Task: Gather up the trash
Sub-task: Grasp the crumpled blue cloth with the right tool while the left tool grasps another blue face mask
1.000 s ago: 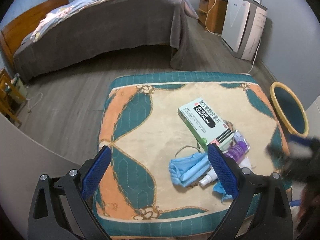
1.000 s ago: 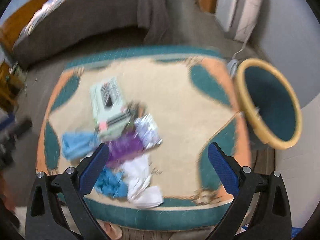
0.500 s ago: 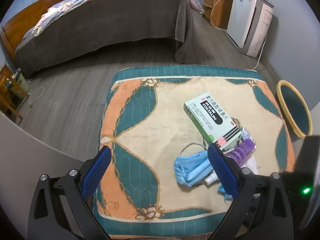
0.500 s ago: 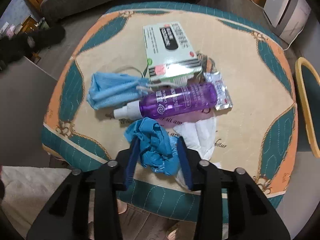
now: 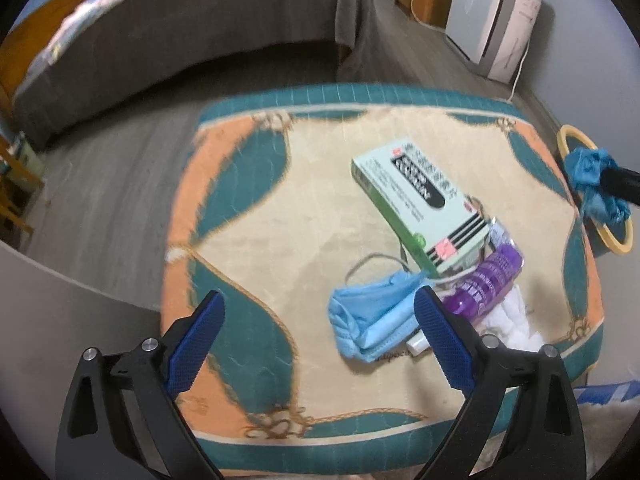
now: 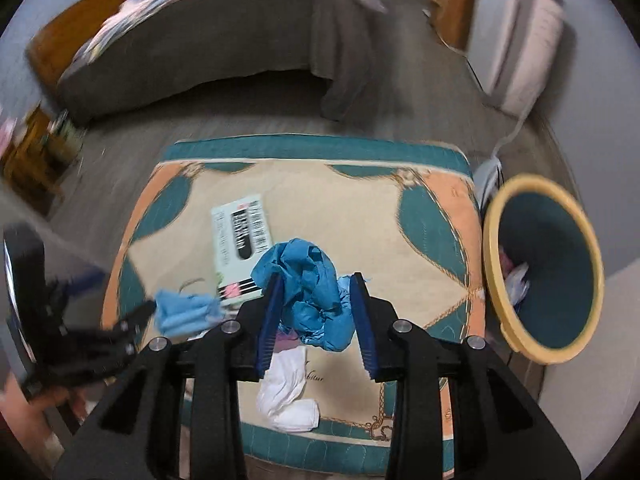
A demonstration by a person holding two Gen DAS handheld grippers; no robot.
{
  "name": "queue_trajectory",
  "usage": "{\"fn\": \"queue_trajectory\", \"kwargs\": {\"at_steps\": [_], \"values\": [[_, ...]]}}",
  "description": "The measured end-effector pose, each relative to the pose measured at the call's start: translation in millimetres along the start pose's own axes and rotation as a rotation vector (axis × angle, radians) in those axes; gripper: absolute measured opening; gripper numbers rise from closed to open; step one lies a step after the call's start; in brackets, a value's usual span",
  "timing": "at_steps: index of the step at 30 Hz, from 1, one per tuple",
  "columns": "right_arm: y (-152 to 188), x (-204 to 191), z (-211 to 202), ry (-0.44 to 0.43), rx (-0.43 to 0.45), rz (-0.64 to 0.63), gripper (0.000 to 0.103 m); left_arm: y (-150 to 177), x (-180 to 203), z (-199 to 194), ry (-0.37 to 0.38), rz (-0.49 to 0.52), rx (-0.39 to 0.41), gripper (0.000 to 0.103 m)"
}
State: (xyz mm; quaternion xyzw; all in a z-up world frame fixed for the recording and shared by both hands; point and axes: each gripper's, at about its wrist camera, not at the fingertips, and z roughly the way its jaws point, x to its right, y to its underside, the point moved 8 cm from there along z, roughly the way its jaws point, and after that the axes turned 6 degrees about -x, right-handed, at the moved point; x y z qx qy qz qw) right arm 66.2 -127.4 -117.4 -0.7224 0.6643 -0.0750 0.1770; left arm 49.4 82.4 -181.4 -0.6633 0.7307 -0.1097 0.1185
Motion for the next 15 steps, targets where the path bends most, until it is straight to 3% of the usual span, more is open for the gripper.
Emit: {"fn": "queue_trajectory", "kwargs": {"at_steps": [4,7,12,14,15], "values": [[-6,13,9,0.014,-0.006,0.018,0.034,3,6,21,0.016,-0.004,-0.035,0.090],[-8,16,7,0.000,0.000,0.025,0.034,9,12,38,0.043,0.001,-0.097,0.066],[-10,14,7,-0.010,0.000,0.017,0.034,13,20,49,0.083,0.008,-0.130,0.049],[-10,15,6,-0.016,0.002,0.021,0.034,16,23,52,0.114,0.007,-0.147,0.030],[-11,16,5,-0.019,0.004,0.023,0.034,16,24,51,0.099,0.020,-0.144,0.027]]}}
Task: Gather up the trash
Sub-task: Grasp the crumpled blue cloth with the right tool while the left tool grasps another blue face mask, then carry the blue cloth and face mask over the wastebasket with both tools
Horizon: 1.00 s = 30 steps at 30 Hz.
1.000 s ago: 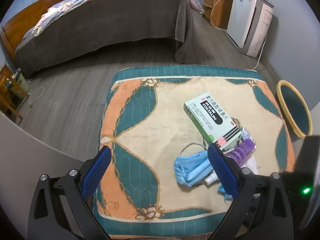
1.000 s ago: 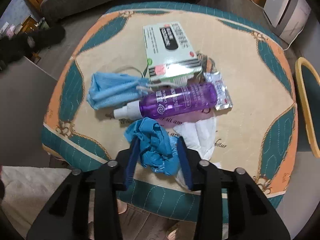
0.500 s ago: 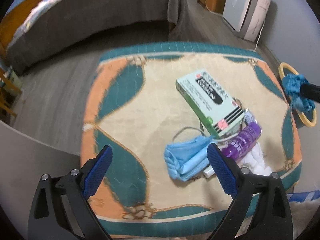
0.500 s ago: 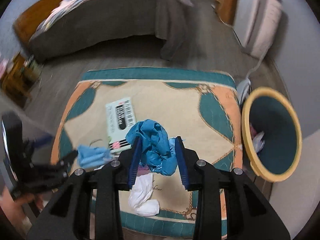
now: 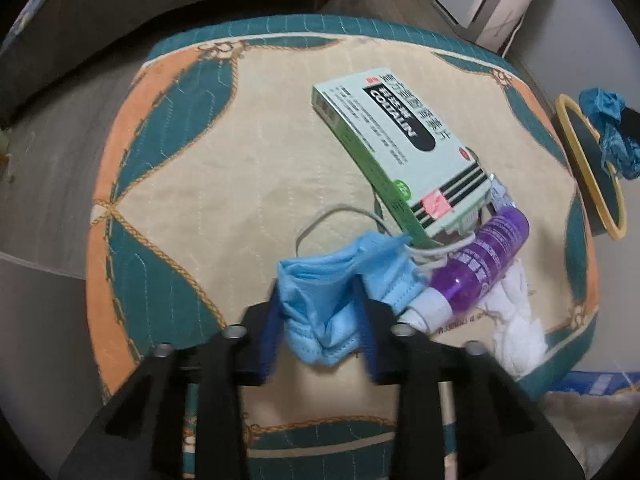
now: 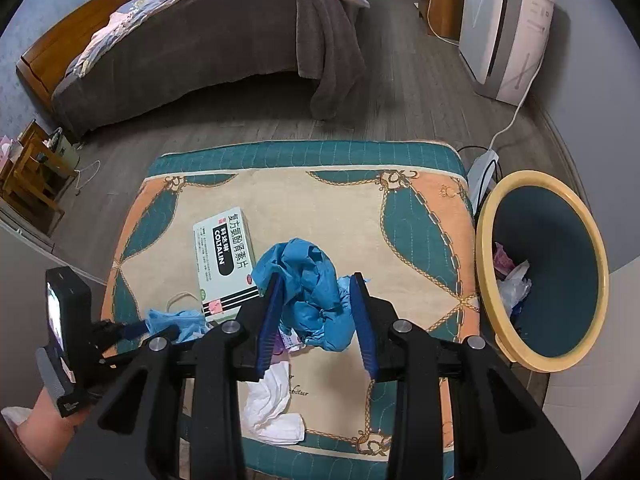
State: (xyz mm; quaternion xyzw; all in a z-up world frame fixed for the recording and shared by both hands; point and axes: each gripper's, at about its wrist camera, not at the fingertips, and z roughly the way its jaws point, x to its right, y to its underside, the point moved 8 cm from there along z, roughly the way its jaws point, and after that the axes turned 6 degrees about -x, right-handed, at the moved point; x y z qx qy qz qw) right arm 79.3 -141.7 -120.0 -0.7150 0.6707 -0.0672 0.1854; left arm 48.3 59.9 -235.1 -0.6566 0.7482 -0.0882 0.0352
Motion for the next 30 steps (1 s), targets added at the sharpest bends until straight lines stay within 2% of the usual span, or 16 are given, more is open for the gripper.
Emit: {"fn": "queue_trajectory", "kwargs": {"at_steps": [1,2,4,7,11,18,23,30], "values": [[0,1,-1,-0.003,0.003,0.004,0.034,-1,1,-2,-0.013,0.007,0.008,0.018],[-1,2,-3,-0.007,0.005,0.008,0.034,-3,0,-8,-0.021,-0.001,0.035,0.017],[-2,4,-6,-0.012,0.013,0.015,0.034,-13,-4,-32,-0.030,-0.034,0.129,0.015],[-4,8,-10,-0.010,0.026,0.022,0.034,-25,1,-64,-0.074,-0.004,0.249,0.015],[-7,17,-18,-0.002,0.046,0.037,0.034,-39,12,-95,-0.063,0.010,0.332,0.015],[-11,45,-30,0.000,0.076,0.102,0.034,-42,31,-123,-0.047,0.042,0.397,0.015],[-12,73,-43,0.014,0.105,0.151,0.034,-52,49,-133,-0.010,0.050,0.417,0.015],[-18,127,-62,0.035,0.150,0.224,0.034,-58,91,-135,0.002,0.131,0.424,0.015]]}}
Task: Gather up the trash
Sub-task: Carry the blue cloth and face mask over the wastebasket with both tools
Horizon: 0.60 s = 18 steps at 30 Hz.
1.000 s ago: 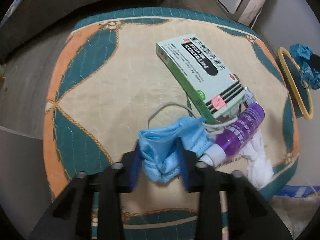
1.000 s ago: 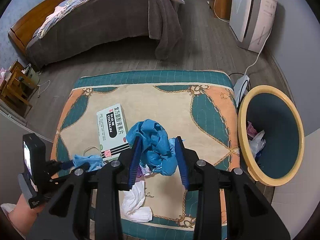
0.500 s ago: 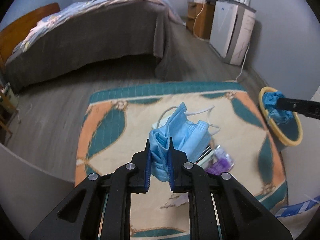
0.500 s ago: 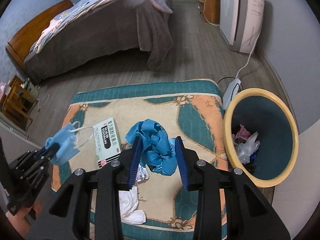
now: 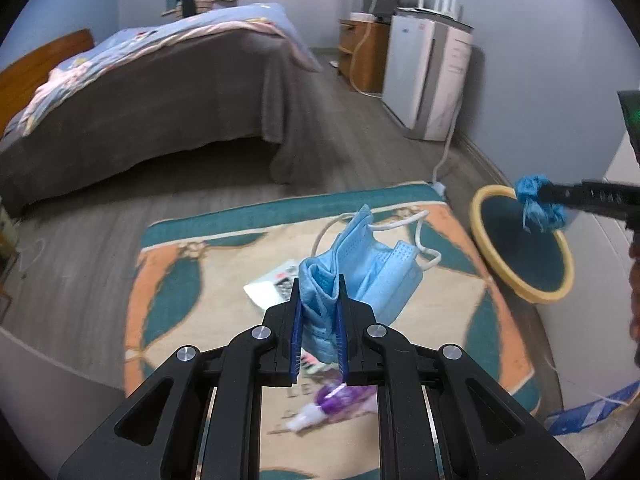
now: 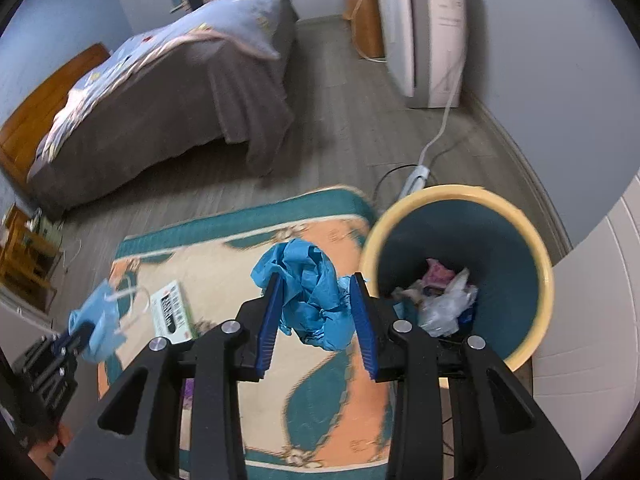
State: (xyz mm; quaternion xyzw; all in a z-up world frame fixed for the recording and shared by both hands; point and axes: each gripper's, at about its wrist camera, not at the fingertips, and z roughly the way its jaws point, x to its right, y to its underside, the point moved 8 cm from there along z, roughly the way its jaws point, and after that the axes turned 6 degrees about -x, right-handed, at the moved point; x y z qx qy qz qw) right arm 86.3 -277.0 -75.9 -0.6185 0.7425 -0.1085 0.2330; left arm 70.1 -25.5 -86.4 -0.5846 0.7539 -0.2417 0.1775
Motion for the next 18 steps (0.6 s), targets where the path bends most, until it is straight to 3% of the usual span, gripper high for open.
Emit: {"fn": "queue_trajectory", "kwargs": {"at_steps": [13,18], "values": [[4,134,16,0.090,-0.042,0.229,0.034,11,105,26,0.103,0.163,-0.061,0.015],[12,155,19,0.102,-0.064,0.273,0.034,20,143,31,0.149,0.210,-0.080,0.015]]}}
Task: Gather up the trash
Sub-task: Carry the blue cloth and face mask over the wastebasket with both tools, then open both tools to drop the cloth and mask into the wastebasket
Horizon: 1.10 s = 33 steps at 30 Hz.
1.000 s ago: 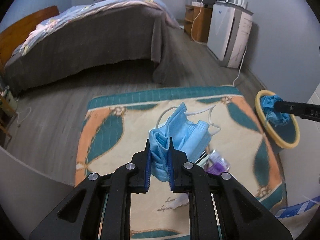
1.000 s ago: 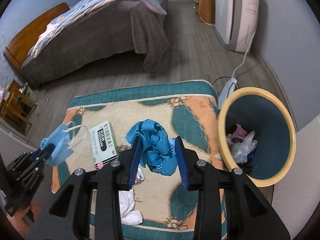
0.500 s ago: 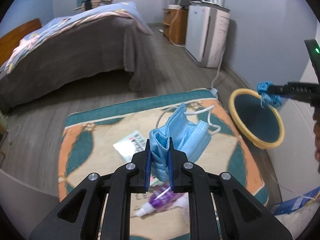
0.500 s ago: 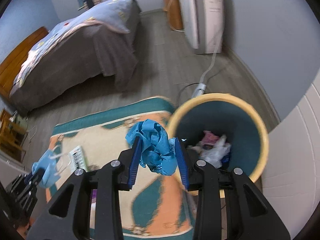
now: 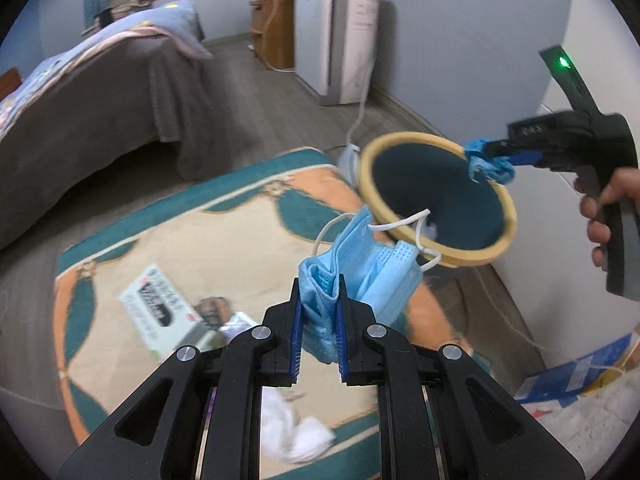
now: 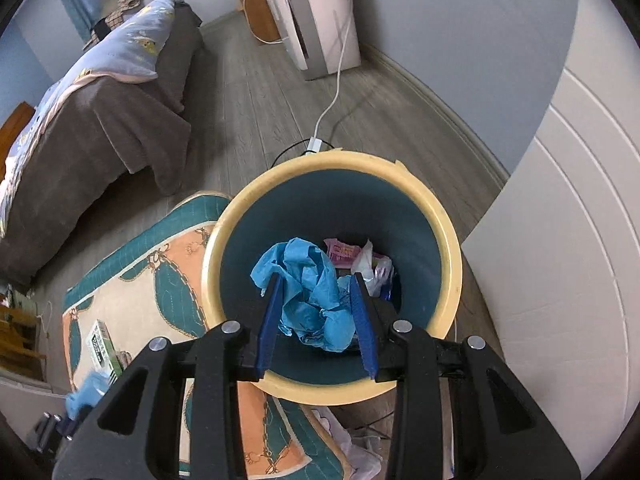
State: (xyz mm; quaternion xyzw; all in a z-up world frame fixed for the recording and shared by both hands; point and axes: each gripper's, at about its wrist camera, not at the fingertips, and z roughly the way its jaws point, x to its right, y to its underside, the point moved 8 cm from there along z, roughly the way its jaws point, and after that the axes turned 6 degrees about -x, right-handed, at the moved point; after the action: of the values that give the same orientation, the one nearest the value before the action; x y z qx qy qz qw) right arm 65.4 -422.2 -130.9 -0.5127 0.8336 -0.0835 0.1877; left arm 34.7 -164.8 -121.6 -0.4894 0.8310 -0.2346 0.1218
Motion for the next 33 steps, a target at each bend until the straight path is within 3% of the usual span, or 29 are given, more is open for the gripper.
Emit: {"fn": "queue_trajectory", "kwargs": {"at_steps": [6,13,27,33], "values": [[0,-7,-4,-0.015,0.008,-0.034,0.034,-2,29,17,0.053,-0.006,-0.040,0.015],[-2,1,-1,-0.042,0.001,0.015,0.034,-18,52,27,0.097,-0.012,-0.061,0.015],[-4,30,5,0.005,0.019,0.109,0.034,-72,84,68,0.062,0.070,-0.098,0.015],[-7,27,0,-0.003,0.057,0.106,0.035,-105,96,73,0.050,0.085,-0.049,0.015]]}}
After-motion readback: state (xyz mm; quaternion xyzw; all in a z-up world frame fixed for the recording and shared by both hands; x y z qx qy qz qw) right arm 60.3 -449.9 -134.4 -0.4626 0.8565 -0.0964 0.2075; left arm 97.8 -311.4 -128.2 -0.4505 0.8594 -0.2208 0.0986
